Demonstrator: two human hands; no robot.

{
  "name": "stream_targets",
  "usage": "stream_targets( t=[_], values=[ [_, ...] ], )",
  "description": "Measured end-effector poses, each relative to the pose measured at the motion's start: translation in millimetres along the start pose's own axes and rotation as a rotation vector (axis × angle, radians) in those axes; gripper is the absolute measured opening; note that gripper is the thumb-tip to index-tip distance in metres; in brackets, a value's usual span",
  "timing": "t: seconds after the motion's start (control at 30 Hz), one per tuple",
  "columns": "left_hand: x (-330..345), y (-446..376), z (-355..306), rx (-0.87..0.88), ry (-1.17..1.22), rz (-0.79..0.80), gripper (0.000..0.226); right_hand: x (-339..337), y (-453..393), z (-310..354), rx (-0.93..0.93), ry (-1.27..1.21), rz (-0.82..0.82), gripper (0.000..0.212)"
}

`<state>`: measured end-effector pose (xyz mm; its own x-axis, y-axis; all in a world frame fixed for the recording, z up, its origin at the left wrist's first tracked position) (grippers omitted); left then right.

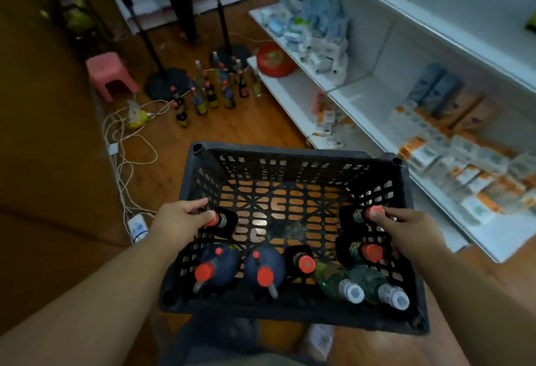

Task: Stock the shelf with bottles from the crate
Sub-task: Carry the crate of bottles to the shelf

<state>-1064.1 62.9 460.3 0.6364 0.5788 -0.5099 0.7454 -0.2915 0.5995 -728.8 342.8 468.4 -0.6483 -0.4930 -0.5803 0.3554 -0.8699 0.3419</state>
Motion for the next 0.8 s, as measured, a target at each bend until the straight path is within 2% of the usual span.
stream_targets(
  t=[0.17, 0.37, 0.57, 0.8],
  values=[
    [-52, -77, -1, -0.084, 0.103, -0.013, 0.045, 65, -66, 88, -0.038, 0.001, 0.047, 0.031],
    [-117, -171, -31, -0.083, 0.122, -0.01, 0.041, 144, -113, 179, -0.032, -0.008, 0.056, 0.025],
    [-174, -265, -91, -0.091, 0.067, -0.017, 0.042, 198, -194, 233, -0.032, -0.027, 0.069, 0.024],
    [-202, -351, -154, -0.115, 0.023, -0.045, 0.045, 252, -315, 282, -0.06, -0.025, 0.13, 0.025]
  ],
)
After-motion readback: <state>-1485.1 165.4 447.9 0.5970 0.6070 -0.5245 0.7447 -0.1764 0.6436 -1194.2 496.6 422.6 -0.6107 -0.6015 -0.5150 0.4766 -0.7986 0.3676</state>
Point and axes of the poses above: each hand's wrist, its own y-axis away from the middle knuckle, its own x-axis out of the palm, z = x × y, the point moved 6 cm from there along -y, towards the middle knuckle, and after that the axes turned 8 degrees about -x, right-handed, at the moved point
